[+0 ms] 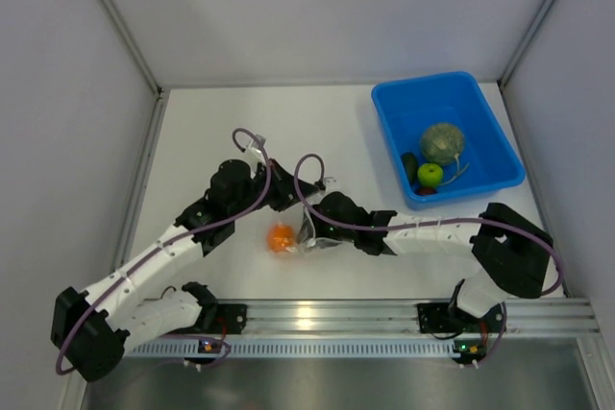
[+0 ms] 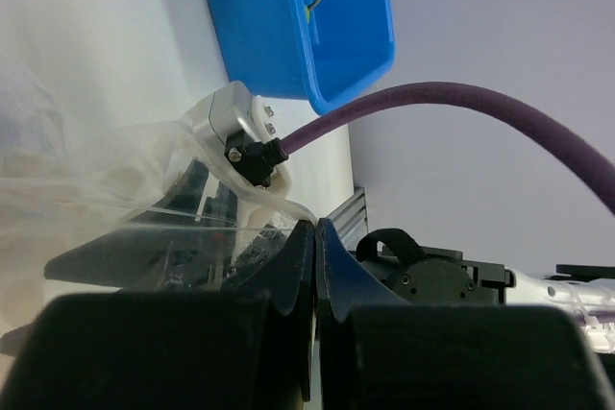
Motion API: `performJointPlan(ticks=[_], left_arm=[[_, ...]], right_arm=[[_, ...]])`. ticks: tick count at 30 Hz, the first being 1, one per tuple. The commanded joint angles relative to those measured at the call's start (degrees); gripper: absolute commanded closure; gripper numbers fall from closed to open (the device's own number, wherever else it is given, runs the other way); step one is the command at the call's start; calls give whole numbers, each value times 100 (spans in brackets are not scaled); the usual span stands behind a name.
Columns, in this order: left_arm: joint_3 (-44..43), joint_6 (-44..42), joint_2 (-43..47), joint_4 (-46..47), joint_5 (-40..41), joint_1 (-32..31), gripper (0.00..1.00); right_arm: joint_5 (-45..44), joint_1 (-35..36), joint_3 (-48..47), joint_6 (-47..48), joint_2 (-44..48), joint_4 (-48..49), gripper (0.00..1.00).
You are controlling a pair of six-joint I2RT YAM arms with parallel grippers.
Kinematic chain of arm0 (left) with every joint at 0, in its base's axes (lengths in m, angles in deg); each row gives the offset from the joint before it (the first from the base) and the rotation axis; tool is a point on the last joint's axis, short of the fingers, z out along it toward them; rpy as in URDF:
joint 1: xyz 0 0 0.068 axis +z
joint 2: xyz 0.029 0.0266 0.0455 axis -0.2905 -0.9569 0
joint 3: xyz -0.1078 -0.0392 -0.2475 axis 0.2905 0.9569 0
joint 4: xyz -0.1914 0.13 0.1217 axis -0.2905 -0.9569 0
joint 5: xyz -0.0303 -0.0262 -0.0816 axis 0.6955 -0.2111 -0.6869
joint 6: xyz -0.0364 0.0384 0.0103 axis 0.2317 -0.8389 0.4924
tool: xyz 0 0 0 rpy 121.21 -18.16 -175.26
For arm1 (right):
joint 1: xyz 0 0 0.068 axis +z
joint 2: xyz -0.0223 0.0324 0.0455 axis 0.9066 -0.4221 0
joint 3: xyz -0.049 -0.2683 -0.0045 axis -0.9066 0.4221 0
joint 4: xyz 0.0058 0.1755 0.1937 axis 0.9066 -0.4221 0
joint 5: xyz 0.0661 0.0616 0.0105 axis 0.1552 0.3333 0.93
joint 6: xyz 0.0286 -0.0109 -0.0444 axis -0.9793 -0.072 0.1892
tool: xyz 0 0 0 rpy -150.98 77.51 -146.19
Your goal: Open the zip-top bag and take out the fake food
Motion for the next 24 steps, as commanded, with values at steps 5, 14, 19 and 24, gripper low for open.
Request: performJointPlan(ticks=[5,14,19,24], left_arm=[[-836,-928,-43,-125,146,-444,100],[-256,-1140,-299,-353,505,-752,100],[-309,-1158,-307,-353,479,-752,100],[-291,-1043,-396,-222,347,-752,100]], right_arm=[[-1371,82,312,-343,253,357,46],[-1304,91,734,-256,727,769,42],[-779,91,769,-89,798,1225,37],[-688,82,506,-10,517,1515,33]])
